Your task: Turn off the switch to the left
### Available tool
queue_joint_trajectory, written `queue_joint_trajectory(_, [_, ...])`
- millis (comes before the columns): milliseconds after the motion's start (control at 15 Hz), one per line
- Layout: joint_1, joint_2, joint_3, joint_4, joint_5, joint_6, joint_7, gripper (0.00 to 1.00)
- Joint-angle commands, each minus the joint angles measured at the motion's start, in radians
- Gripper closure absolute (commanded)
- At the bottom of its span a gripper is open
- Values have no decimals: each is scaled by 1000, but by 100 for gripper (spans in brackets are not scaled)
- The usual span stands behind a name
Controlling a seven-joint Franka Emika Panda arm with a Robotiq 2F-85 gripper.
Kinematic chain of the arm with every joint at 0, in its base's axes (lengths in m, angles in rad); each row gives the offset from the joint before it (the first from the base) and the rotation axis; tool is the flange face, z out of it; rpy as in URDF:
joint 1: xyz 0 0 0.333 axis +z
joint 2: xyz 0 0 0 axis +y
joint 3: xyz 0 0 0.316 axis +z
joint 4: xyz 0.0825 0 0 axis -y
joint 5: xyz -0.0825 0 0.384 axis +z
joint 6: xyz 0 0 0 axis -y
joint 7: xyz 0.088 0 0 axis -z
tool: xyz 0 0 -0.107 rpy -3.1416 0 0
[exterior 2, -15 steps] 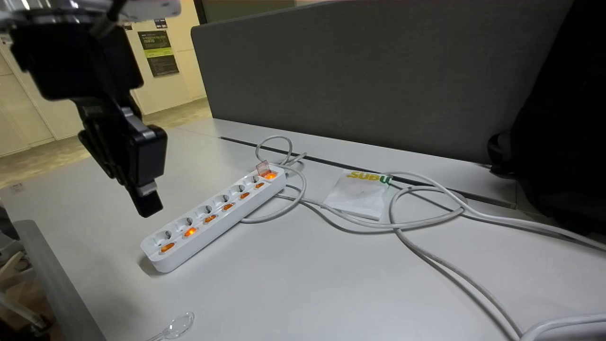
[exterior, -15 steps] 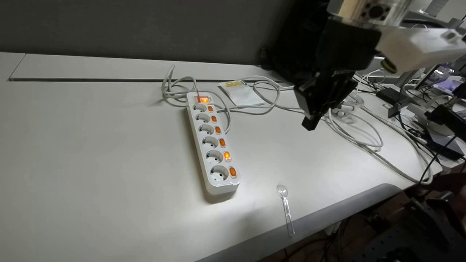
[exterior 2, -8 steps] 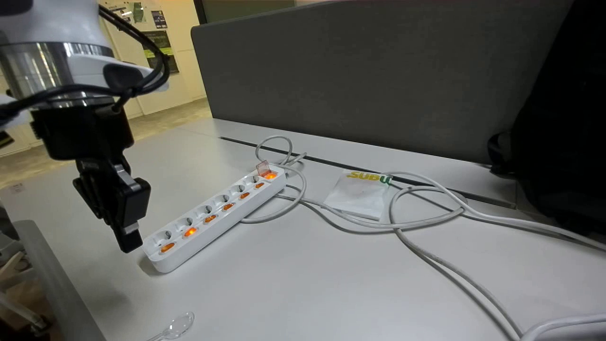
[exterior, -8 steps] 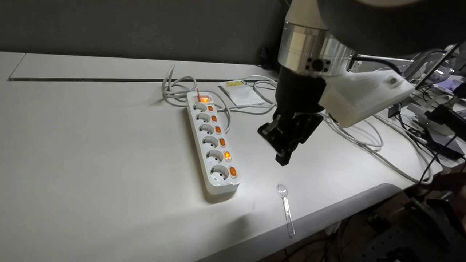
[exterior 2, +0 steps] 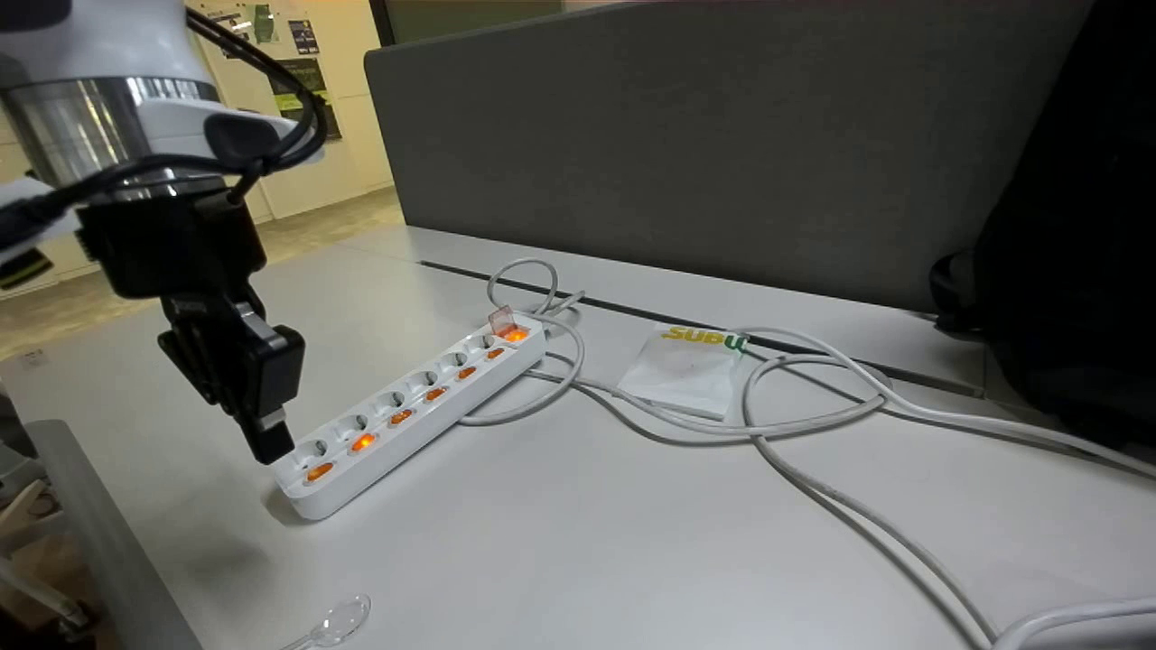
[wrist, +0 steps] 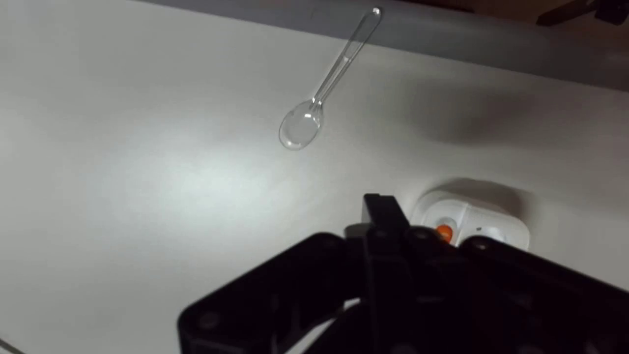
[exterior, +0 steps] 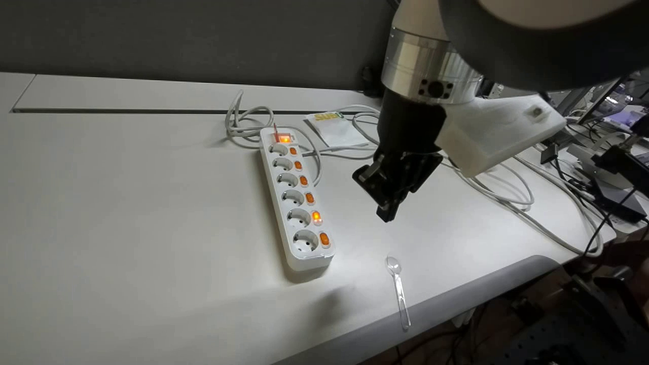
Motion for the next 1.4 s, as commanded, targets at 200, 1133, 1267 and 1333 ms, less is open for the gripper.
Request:
queue_joint_trajectory(200, [-15, 81, 9, 2, -367, 206, 360, 100])
queue_joint_trajectory(1133, [3, 304, -47, 156, -793, 258, 880, 100])
queue_joint_trajectory(1267, [4, 346, -47, 174, -778, 284, 894, 100])
queue_joint_trajectory(1333, [4, 365, -48, 183, -774, 299, 900, 100])
